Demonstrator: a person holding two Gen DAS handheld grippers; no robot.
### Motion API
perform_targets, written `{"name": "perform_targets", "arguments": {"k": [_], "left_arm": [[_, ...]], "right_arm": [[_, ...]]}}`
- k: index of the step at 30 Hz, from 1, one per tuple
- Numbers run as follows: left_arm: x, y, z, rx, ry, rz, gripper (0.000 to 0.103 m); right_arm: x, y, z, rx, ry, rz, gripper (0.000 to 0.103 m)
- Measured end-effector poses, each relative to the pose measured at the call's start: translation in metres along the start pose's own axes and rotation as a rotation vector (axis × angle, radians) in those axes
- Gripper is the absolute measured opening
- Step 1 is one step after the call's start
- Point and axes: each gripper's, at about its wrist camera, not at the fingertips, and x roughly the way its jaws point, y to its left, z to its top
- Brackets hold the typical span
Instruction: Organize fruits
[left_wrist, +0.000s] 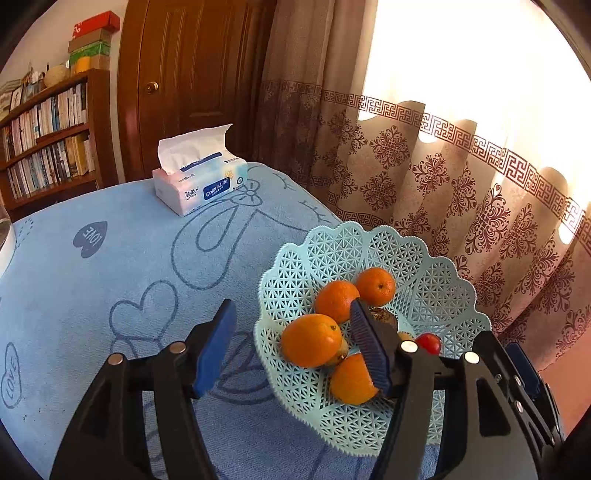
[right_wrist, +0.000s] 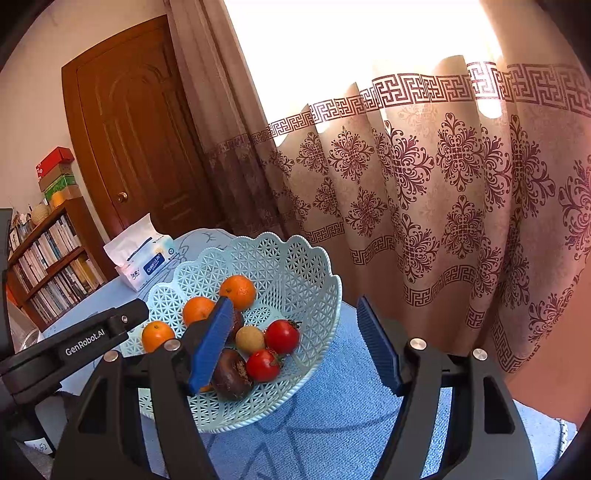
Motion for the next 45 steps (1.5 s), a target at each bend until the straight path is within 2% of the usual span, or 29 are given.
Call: {"name": "perform_targets", "arguments": {"k": [3,7,9,11,13,16,21,23,31,39,40,41,45], "left_arm": [[-0.001,0.008,-0.003,-0.029,-0.003,0.010,0.064],[-0.002,0.015,-0.008,-0.037,-0.005,0.072,0.066],[-0.003,0.019,-0.011,-0.033,-0.009,0.096,0.071],[-0.006,0.023,-0.012,-0.037,-0.019,0.117,0.082],[-0.010,0.026,-0.012,-0.034,-0.033,0.141,0.084],[-0.016,0.031,-0.012,-0.029,-0.053,0.167,0.092],[-0.021,0.037,-0.011,-0.030,-0.050,0.205,0.092],[-0.023,0.039,-0.011,-0.028,-0.056,0.214,0.097],[-0.040,0.038,-0.006,-0.010,-0.114,0.271,0.098],[-0.060,0.035,0.001,-0.016,-0.160,0.255,0.098],[-0.063,0.035,0.002,-0.017,-0.169,0.256,0.098],[-0.067,0.035,0.003,-0.017,-0.178,0.257,0.098],[-0.077,0.033,0.005,-0.015,-0.211,0.273,0.098]], "right_arm": [[0.001,0.000,0.000,0.003,0.004,0.001,0.072],[0.001,0.000,0.000,0.001,0.005,0.000,0.073],[0.001,0.000,0.000,0.001,0.003,-0.003,0.078],[0.001,0.000,0.000,0.000,-0.002,-0.006,0.079],[0.001,0.000,-0.001,-0.005,0.000,-0.010,0.079],[0.002,0.001,-0.001,-0.009,0.001,-0.015,0.079],[0.004,0.001,-0.002,-0.009,0.009,-0.024,0.082],[0.004,0.001,-0.002,-0.011,0.011,-0.029,0.082],[0.004,0.005,-0.003,-0.029,0.006,-0.051,0.082],[-0.003,0.010,-0.004,-0.053,-0.024,-0.077,0.082],[-0.004,0.010,-0.004,-0.058,-0.026,-0.079,0.085],[-0.005,0.011,-0.005,-0.062,-0.026,-0.078,0.088],[-0.011,0.013,-0.008,-0.074,0.004,-0.060,0.088]]}}
